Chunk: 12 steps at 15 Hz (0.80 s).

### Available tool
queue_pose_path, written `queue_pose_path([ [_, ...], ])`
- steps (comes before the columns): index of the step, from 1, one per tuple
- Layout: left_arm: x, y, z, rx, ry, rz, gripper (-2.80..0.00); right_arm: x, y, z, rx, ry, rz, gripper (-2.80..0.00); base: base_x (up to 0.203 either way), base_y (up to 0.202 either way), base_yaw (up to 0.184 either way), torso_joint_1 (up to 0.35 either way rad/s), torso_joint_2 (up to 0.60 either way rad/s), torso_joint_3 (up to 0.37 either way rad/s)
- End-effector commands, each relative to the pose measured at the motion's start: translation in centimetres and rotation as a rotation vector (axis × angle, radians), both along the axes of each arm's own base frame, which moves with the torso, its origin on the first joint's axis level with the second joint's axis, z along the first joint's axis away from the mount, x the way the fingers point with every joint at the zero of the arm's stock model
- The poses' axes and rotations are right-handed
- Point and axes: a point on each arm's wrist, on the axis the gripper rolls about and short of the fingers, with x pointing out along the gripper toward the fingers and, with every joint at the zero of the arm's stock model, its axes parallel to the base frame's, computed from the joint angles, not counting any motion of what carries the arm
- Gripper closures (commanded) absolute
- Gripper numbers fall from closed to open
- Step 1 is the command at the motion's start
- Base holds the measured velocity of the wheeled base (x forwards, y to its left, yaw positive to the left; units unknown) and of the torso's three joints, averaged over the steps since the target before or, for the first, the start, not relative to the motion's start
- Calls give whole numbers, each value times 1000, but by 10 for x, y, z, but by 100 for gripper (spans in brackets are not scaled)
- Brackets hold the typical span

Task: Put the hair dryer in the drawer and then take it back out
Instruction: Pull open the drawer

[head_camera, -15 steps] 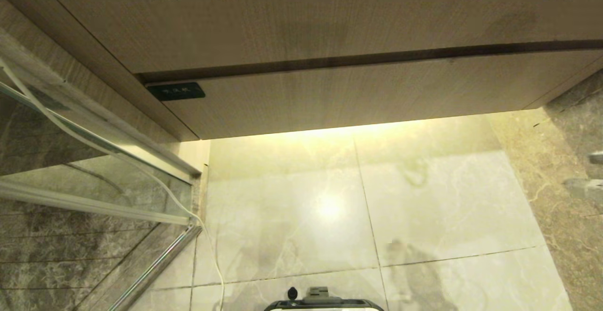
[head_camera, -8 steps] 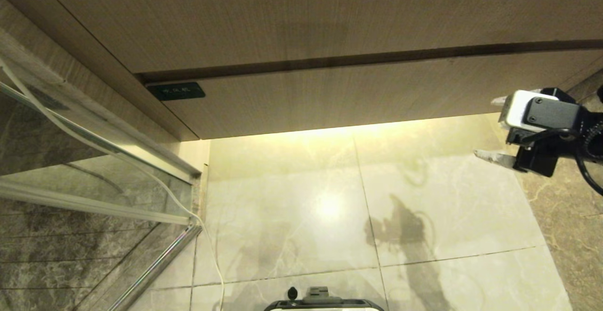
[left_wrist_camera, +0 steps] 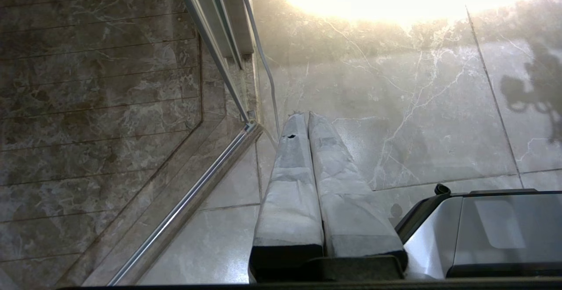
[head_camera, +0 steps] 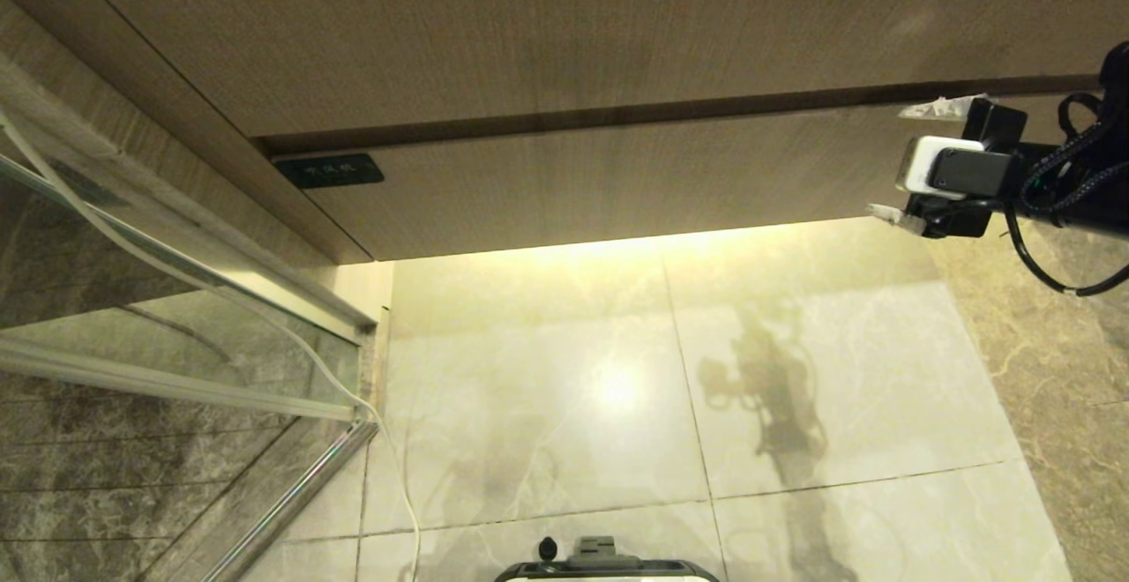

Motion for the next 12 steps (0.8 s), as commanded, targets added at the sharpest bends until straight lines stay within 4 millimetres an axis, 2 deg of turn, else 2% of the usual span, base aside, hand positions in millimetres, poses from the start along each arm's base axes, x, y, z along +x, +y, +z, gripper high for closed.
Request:
queue_pose_path([
  [1, 0, 0, 0, 0, 1, 0, 0, 5, -1, 3, 16, -2, -3, -280, 0, 0, 0, 0, 0, 0],
  [6, 0, 0, 0, 0, 1, 0, 0, 15, 4, -5, 53, 51, 6, -280, 0, 0, 0, 0, 0, 0],
  [12, 0, 0, 0, 0, 0, 0, 0, 46, 6, -7, 97, 49, 8, -280, 0, 0, 0, 0, 0, 0],
])
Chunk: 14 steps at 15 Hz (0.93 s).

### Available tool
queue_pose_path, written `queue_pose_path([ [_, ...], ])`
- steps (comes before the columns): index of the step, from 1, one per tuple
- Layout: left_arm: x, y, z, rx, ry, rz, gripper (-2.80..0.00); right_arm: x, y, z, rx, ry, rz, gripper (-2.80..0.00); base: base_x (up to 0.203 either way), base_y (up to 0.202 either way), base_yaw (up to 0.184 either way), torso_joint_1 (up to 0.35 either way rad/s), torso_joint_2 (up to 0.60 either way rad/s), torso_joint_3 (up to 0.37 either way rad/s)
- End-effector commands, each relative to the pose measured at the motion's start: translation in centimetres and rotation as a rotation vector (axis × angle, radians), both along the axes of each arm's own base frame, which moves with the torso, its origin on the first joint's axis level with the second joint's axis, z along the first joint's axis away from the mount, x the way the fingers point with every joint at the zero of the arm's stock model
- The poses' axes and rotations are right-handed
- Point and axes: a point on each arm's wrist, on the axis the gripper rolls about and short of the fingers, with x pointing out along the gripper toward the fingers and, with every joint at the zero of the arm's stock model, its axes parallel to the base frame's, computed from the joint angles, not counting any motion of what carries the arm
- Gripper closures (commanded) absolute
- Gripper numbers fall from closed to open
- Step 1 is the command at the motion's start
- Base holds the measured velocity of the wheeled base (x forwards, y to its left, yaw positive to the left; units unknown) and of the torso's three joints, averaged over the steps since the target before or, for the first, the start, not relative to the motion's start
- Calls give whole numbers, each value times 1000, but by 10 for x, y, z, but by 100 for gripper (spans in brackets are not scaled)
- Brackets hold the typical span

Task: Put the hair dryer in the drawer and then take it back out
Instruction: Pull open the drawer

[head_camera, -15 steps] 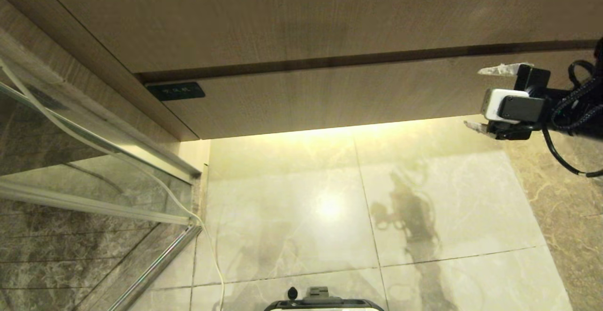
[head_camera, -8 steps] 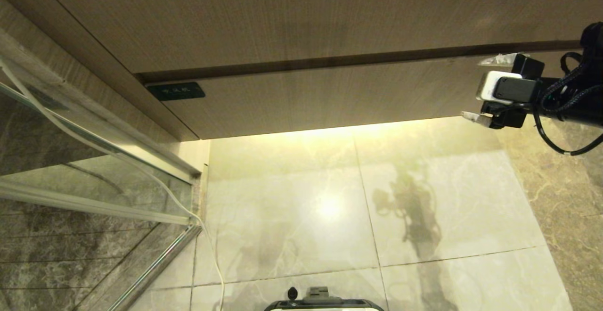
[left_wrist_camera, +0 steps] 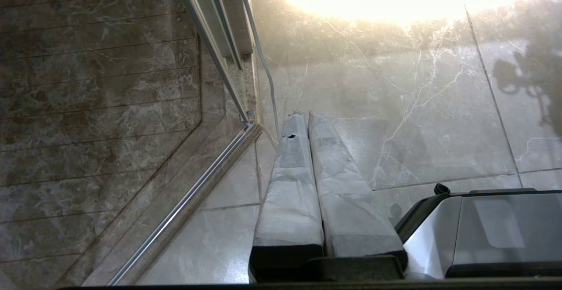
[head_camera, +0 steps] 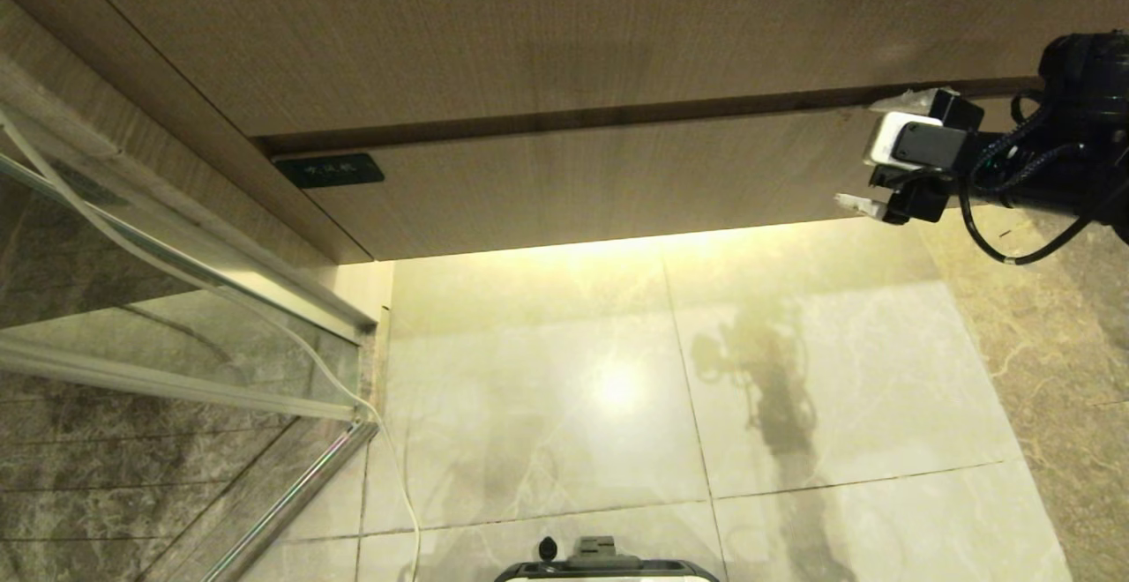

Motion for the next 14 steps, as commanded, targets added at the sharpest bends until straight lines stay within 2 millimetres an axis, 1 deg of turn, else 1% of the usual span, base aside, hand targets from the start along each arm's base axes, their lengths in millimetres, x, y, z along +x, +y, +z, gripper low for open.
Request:
queue_pose_path([
  [1, 0, 0, 0, 0, 1, 0, 0, 15, 0, -9, -5, 16, 4, -280, 0, 0, 0, 0, 0, 0],
  [3, 0, 0, 0, 0, 1, 0, 0, 21, 0, -10, -5, 14, 4, -280, 0, 0, 0, 0, 0, 0],
  [5, 0, 0, 0, 0, 1, 0, 0, 36, 0, -16, -5, 20, 4, -280, 0, 0, 0, 0, 0, 0],
  [7, 0, 0, 0, 0, 1, 0, 0, 45, 0, -18, -4, 13, 3, -280, 0, 0, 0, 0, 0, 0],
  [8, 0, 0, 0, 0, 1, 0, 0, 49, 0, -23, -5, 27, 0, -280, 0, 0, 0, 0, 0, 0],
  [10, 0, 0, 0, 0, 1, 0, 0, 50, 0, -30, 19, 64, -9, -280, 0, 0, 0, 0, 0, 0],
  [12, 0, 0, 0, 0, 1, 0, 0, 49, 1, -41, 85, 157, -29, -280, 0, 0, 0, 0, 0, 0],
  [14, 0, 0, 0, 0, 0, 0, 0, 44, 2, -44, 95, 216, -30, -280, 0, 0, 0, 0, 0, 0],
])
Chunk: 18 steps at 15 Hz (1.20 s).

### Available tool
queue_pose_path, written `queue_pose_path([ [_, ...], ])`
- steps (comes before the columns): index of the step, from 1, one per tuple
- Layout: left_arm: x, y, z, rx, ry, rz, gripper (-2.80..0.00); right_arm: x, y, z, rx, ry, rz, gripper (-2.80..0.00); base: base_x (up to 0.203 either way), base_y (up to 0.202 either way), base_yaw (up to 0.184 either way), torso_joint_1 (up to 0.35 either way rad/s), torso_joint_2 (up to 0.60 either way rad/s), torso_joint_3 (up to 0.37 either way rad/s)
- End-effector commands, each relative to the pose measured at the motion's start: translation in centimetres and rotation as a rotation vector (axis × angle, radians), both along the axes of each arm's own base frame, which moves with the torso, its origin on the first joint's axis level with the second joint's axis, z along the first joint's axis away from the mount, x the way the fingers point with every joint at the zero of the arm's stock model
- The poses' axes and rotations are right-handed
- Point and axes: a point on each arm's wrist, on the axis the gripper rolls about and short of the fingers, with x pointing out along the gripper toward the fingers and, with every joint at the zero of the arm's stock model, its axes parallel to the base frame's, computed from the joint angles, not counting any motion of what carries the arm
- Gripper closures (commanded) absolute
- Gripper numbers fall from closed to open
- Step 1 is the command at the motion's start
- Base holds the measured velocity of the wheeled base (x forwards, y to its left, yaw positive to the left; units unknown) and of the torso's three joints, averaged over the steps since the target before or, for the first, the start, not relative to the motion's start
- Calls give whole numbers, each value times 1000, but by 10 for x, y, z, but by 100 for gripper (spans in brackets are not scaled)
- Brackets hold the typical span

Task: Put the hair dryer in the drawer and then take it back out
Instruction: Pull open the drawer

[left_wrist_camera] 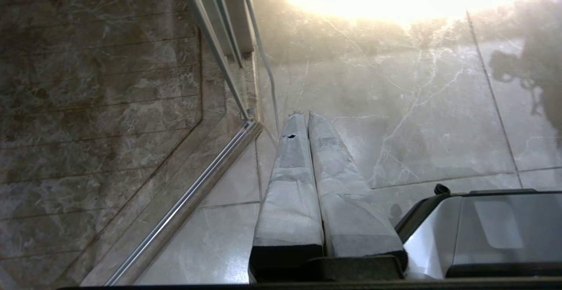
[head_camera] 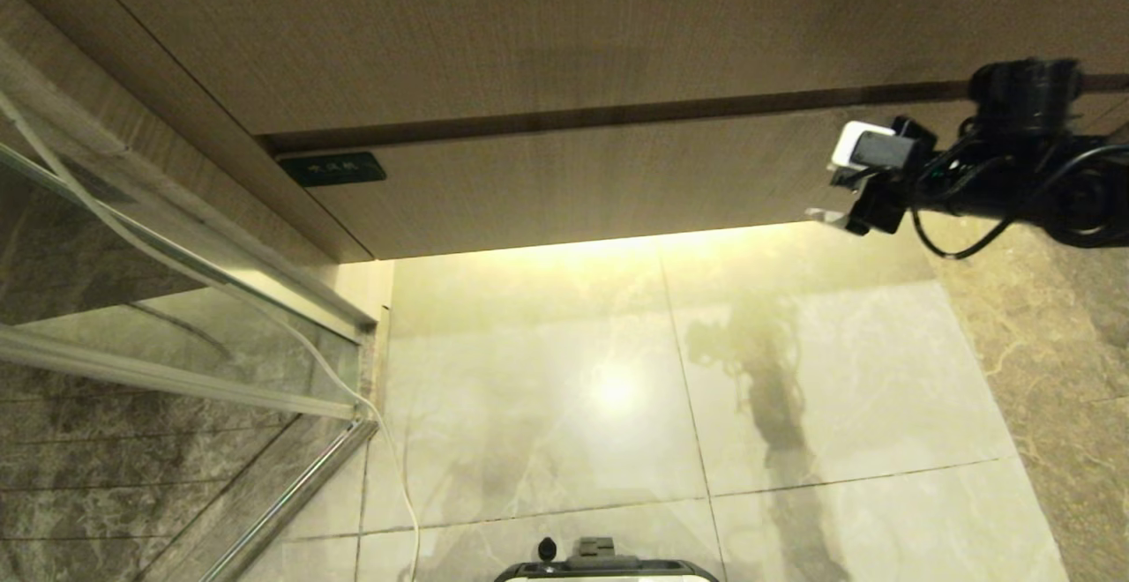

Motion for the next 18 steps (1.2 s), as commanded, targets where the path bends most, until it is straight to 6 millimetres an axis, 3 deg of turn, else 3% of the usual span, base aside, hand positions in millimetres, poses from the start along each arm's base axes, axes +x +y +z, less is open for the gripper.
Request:
queue_pose_path([
  [1, 0, 0, 0, 0, 0, 1, 0, -3, 1, -8, -4, 61, 14, -280, 0, 0, 0, 0, 0, 0],
  [6, 0, 0, 0, 0, 0, 1, 0, -24, 1, -14, 9, 187, 9, -280, 0, 0, 0, 0, 9, -5],
  [12, 0, 0, 0, 0, 0, 1, 0, -83, 1, 13, 14, 156, 23, -280, 0, 0, 0, 0, 0, 0],
  [18, 0, 0, 0, 0, 0, 1, 0, -115, 7, 38, 31, 60, 151, -280, 0, 0, 0, 0, 0, 0],
])
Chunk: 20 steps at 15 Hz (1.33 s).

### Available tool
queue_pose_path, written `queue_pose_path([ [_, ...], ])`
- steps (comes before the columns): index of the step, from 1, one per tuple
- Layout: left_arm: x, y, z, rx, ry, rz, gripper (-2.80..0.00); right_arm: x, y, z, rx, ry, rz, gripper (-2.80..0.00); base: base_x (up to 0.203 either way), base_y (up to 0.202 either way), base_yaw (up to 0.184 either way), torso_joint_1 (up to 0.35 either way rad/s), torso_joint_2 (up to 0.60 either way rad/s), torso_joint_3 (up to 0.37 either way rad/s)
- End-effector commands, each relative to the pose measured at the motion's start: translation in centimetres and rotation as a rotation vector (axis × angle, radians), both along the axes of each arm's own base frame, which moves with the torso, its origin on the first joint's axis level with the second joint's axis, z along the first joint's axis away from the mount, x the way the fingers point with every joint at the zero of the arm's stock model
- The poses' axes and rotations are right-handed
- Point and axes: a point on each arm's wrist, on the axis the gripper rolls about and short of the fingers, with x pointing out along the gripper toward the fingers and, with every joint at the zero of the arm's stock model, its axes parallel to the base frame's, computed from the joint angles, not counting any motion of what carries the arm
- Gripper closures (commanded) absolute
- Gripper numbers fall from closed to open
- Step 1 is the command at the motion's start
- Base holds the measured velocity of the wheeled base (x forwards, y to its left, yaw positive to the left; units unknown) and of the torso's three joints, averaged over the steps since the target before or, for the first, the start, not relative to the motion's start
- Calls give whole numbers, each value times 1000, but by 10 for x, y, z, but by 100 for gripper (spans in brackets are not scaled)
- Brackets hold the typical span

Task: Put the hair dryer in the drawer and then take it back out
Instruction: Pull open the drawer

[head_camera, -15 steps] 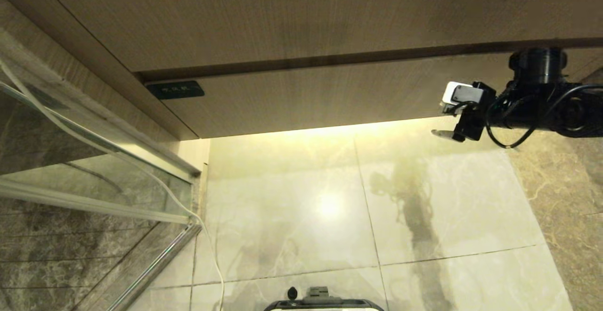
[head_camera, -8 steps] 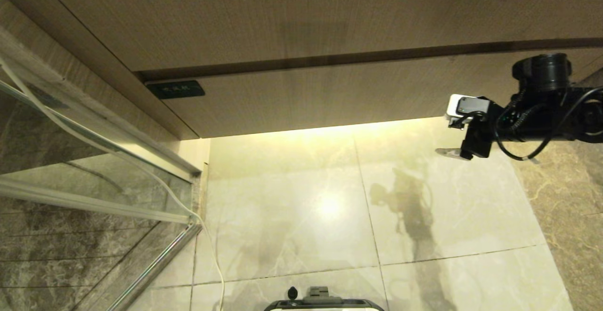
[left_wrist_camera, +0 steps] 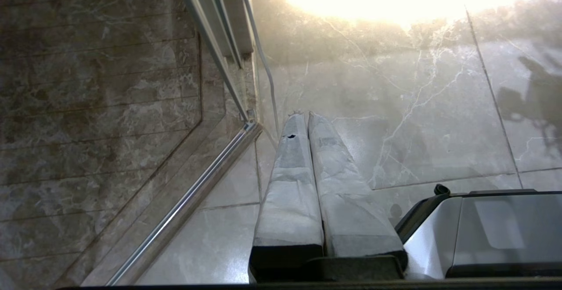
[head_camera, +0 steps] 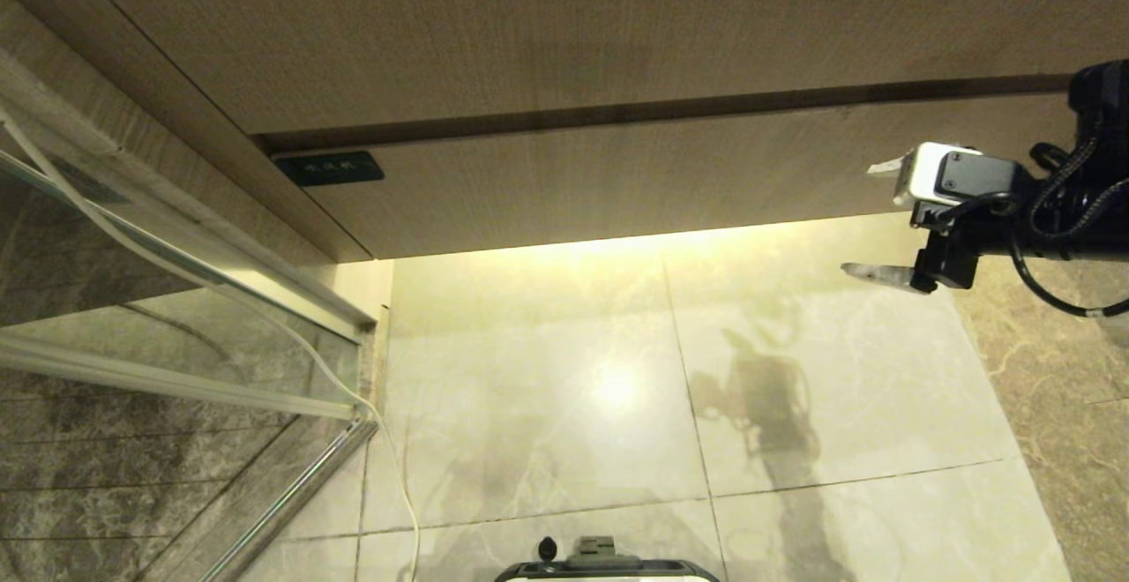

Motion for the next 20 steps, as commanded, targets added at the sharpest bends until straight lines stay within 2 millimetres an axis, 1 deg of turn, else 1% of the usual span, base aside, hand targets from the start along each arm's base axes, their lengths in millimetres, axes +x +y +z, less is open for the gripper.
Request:
queue_pose_path([
  [1, 0, 0, -1, 0, 1, 0, 0, -17, 1, 17, 6, -67, 39, -280, 0, 0, 0, 0, 0, 0],
  [4, 0, 0, -1, 0, 1, 0, 0, -14, 2, 18, -19, -117, 73, -280, 0, 0, 0, 0, 0, 0],
  [7, 0, 0, -1, 0, 1, 0, 0, -6, 3, 10, -103, -159, 175, -280, 0, 0, 0, 0, 0, 0],
  [9, 0, 0, -1, 0, 1, 0, 0, 4, 3, 5, -119, -164, 207, -280, 0, 0, 0, 0, 0, 0],
  [12, 0, 0, -1, 0, 1, 0, 0, 23, 4, 6, -134, -189, 229, -280, 0, 0, 0, 0, 0, 0],
  [14, 0, 0, -1, 0, 1, 0, 0, 32, 3, 6, -139, -201, 228, -280, 0, 0, 0, 0, 0, 0],
  [18, 0, 0, -1, 0, 1, 0, 0, 56, 1, 10, -155, -285, 197, -280, 0, 0, 0, 0, 0, 0],
  [20, 0, 0, 0, 0, 0, 0, 0, 63, 0, 9, -157, -306, 179, -280, 0, 0, 0, 0, 0, 0],
])
